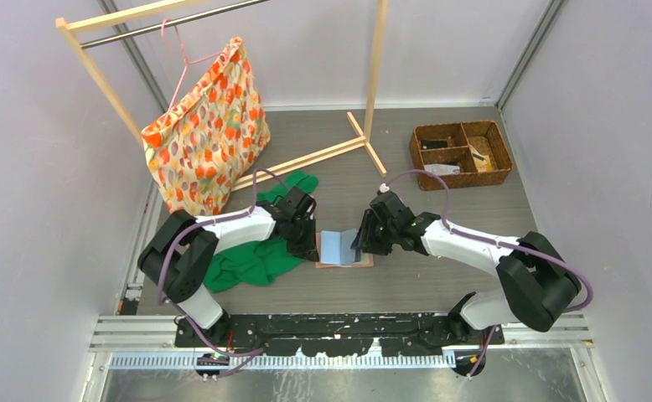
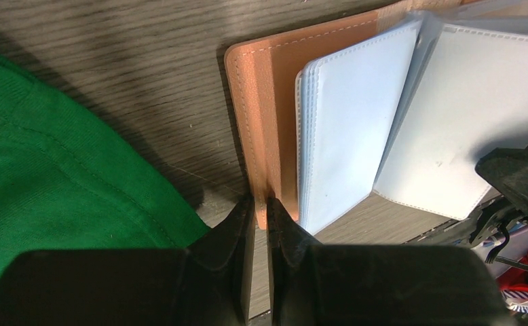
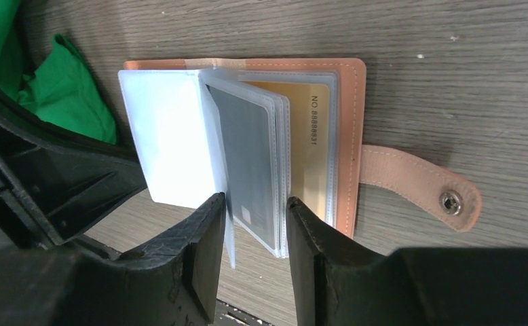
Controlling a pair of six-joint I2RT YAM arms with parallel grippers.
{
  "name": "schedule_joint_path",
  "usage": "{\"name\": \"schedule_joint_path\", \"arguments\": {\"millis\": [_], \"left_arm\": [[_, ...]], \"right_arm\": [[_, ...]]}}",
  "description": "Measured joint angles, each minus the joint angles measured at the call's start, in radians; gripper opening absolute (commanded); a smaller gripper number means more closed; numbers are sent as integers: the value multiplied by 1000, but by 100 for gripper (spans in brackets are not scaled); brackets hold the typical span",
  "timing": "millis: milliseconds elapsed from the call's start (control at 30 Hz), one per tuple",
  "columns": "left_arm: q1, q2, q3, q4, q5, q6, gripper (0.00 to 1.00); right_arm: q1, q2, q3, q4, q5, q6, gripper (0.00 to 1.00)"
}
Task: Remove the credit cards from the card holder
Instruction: Open the card holder at the center of the board.
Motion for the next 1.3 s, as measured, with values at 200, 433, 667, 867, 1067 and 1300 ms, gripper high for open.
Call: {"name": "schedule_joint_path", "arguments": {"millis": [200, 433, 667, 867, 1067, 1300], "left_arm": [[0, -6, 0, -9, -2, 5, 15], [-1, -18, 3, -55, -2, 11, 16], [-1, -90, 35, -101, -2, 11, 21], [-1, -146, 78, -113, 5, 6, 25], [-3, -203, 80, -111, 6, -21, 29], [-8, -239, 80, -36, 44, -77, 32]], "right_arm": [[3, -13, 19, 1, -14, 8, 43], [13, -13, 39, 13, -35, 12, 43], [14, -13, 46, 16, -38, 15, 43], [14, -13, 46, 18, -45, 22, 43], [14, -13, 46, 27, -45, 29, 43], [15, -13, 44, 33, -35, 35, 40]]}}
